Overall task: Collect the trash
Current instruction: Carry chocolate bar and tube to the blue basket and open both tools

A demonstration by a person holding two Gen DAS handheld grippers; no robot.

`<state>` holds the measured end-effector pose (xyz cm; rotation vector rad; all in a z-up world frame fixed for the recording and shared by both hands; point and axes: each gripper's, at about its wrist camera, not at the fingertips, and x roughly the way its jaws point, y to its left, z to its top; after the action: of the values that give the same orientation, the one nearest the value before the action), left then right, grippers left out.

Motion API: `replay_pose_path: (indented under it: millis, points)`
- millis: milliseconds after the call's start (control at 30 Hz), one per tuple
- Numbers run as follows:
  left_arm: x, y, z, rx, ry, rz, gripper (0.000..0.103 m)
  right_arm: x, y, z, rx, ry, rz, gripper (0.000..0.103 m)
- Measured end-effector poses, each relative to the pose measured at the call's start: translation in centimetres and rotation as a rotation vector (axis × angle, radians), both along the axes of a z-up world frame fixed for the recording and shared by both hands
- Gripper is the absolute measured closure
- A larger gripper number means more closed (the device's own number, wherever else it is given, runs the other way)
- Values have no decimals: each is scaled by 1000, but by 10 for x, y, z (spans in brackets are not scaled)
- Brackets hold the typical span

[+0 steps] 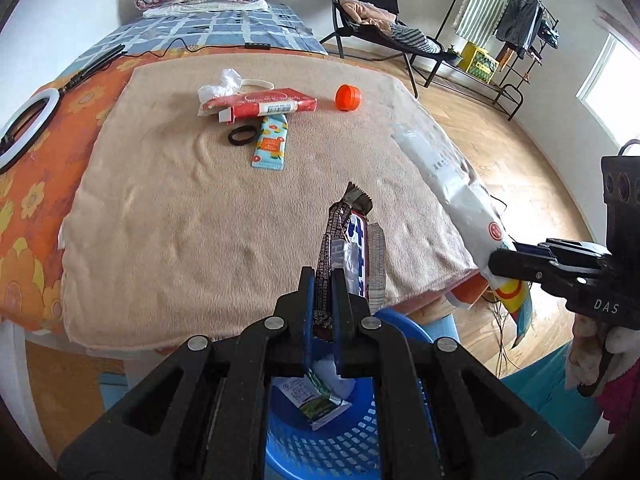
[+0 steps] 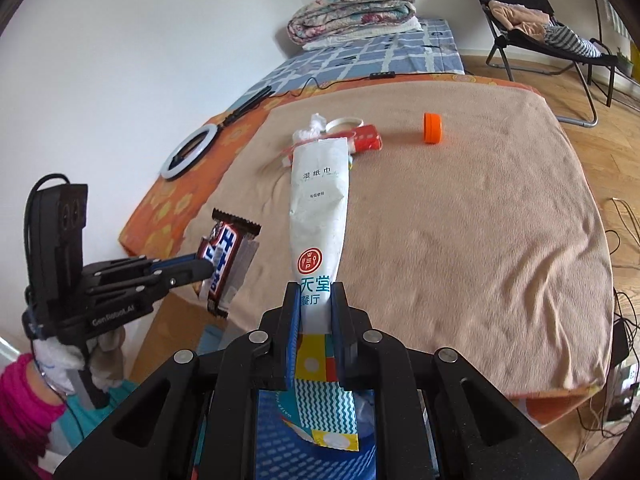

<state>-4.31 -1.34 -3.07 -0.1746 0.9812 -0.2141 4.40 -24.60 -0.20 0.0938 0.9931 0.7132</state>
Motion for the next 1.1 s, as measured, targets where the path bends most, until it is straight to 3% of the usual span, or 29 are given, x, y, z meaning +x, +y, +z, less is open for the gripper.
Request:
replay_pose_path:
  millis: [400,733,1100]
  points:
    - [-55,-6,-46,6,99,-23,97,-82,3,-48,-61,85,125,91]
    - [-70,-7,-98,44,226,-30,97,-101,14,-98,-128,166,177,91]
    - [-70,-7,-120,44,299,-37,97,-104,16,-125,-180,233,185,90]
